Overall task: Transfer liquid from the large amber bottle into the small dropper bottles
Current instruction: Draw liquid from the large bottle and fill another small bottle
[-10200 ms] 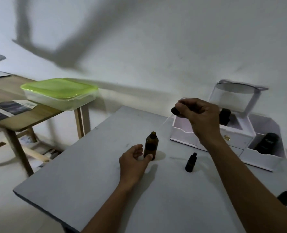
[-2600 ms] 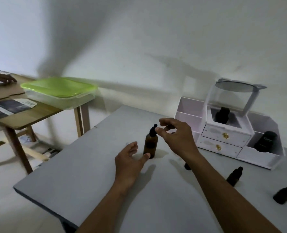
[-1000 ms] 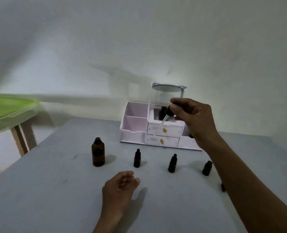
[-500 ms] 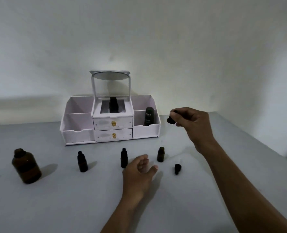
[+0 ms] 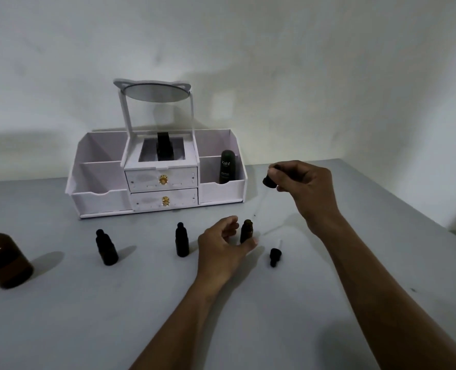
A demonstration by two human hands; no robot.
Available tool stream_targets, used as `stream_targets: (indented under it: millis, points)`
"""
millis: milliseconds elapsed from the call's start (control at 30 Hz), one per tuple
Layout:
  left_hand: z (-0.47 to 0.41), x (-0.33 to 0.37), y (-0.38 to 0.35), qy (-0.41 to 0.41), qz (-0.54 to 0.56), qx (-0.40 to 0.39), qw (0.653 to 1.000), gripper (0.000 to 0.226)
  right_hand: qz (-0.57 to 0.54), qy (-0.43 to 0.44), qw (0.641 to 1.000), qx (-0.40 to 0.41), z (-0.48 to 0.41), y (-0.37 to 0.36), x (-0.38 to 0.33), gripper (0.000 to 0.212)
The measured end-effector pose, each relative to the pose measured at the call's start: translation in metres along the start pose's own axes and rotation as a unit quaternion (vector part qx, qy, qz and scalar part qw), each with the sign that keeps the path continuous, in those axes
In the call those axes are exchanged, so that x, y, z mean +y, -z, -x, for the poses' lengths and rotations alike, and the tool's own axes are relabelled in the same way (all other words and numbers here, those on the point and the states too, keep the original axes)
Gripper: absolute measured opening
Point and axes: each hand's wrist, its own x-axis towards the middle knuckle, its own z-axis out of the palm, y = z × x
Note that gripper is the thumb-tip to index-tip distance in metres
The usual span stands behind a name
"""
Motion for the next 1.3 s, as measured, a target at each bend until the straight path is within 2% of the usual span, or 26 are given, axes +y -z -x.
stream_targets:
  millis: [300, 533, 933, 1300]
  points:
    - [-0.008, -0.001, -0.005, -0.015, -0.016, 0.002, 1.0, 0.065, 0.005, -0.008, 1.0, -0.006, -0.002, -0.005, 0.009, 0.004]
    - [-0.011, -0.004, -0.006, -0.053, -0.052, 0.0, 0.997, 0.038, 0.018, -0.016, 1.0, -0.012, -0.001, -0.008, 0.016, 0.003]
    - [-0.011, -0.003, -0.004, -0.071, -0.089, -0.001, 0.994, 0.035, 0.04, -0.005, 0.999, -0.005, -0.002, -0.014, 0.015, 0.008]
    - [-0.014, -0.008, -0.005, -0.079, -0.074, -0.004, 0.994, 0.031, 0.026, -0.013, 1.0, 0.0, -0.002, -0.015, 0.019, 0.011]
